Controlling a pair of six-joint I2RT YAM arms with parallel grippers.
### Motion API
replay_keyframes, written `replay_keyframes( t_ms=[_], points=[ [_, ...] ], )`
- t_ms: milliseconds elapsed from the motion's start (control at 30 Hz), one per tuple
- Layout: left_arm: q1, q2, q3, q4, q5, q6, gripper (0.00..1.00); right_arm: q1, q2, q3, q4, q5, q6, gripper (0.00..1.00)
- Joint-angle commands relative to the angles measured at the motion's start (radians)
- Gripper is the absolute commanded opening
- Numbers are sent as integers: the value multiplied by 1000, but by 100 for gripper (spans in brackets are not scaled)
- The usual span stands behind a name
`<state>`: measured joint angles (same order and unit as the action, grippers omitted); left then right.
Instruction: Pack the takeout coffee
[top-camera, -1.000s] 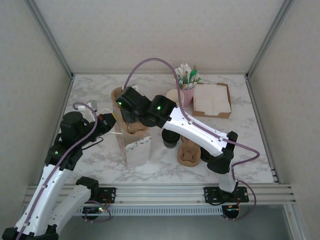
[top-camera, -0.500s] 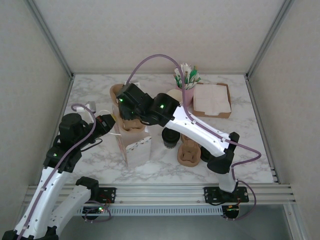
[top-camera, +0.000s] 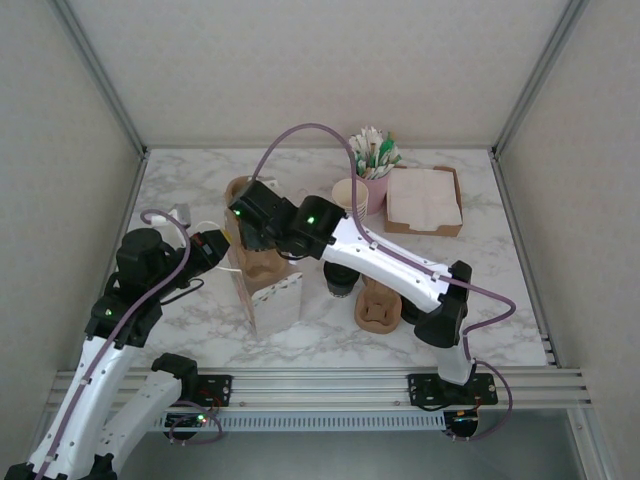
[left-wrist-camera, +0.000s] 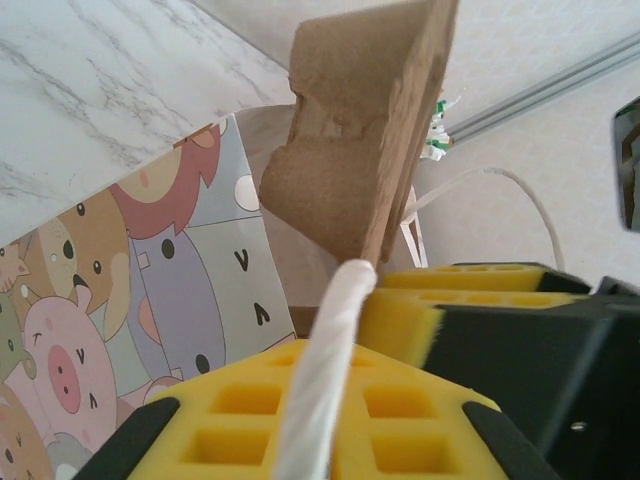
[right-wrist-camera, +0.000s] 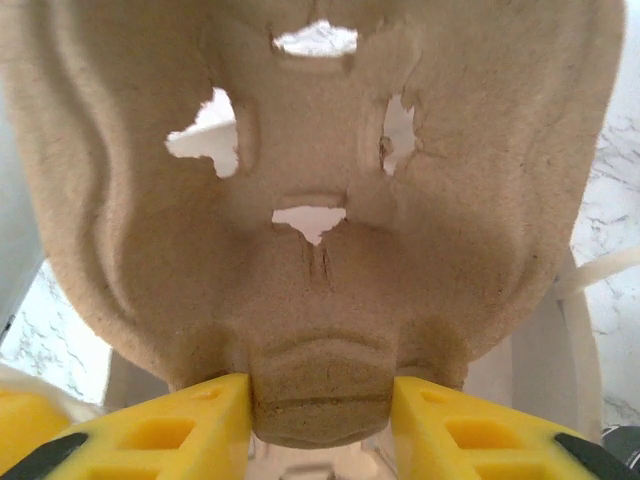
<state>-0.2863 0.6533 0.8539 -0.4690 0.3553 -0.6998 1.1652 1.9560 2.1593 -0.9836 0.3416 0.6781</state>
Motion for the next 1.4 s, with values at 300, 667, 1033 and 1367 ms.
replay_keyframes(
  t_ms=[300, 667, 1033, 1367],
  points=[
    [-9, -14, 1, -45, -44, 29, 18, 44, -58, 7, -42, 73, 1, 40],
    [-10, -12, 35, -118, -102, 77, 32, 53, -59, 1, -79, 90, -24, 43],
    [-10, 28, 85, -191, -163, 99, 55, 55, -67, 0, -59, 56, -82, 44],
    [-10, 107, 148, -294, -240, 91, 69, 62, -103, -16, -59, 51, -110, 46]
  ],
)
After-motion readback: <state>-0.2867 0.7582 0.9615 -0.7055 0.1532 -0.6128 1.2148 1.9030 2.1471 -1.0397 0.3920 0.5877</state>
